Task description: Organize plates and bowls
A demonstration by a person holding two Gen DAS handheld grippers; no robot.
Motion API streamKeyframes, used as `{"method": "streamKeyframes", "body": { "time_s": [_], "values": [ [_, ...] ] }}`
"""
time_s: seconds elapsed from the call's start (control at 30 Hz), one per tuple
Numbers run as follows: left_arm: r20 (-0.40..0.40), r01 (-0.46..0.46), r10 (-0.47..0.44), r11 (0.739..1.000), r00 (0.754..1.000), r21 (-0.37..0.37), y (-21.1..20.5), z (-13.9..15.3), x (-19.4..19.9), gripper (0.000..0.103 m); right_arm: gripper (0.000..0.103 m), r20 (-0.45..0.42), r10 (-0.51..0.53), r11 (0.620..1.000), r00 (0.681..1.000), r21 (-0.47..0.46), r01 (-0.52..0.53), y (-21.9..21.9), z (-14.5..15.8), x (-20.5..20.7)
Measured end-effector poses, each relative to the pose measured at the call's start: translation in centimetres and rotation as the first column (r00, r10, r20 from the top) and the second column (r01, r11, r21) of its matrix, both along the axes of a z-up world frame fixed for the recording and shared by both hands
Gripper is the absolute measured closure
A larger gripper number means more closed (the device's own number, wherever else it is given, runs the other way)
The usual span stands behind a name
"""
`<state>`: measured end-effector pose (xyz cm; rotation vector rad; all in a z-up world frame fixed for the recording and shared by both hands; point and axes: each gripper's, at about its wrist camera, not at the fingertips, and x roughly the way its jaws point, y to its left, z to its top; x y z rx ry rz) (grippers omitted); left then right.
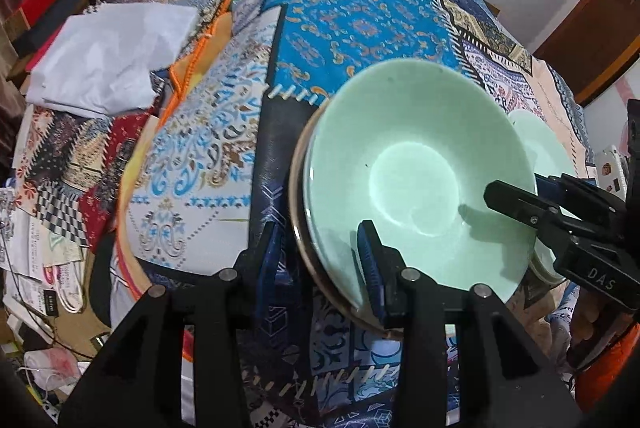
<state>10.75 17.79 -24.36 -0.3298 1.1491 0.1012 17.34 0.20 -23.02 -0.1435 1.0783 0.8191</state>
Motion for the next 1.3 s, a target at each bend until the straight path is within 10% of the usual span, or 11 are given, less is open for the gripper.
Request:
{"method": "streamKeyframes", "body": {
  "time_s": [1.3],
  "values": [
    [0.042, -0.012, 0.011, 1.0, 0.999, 0.019, -2.2, 2.2, 0.3, 0.064, 0.073, 0.02, -0.058, 0.998, 0.998, -0.005, 0.058, 0.3, 0.9, 0.2]
  ]
}}
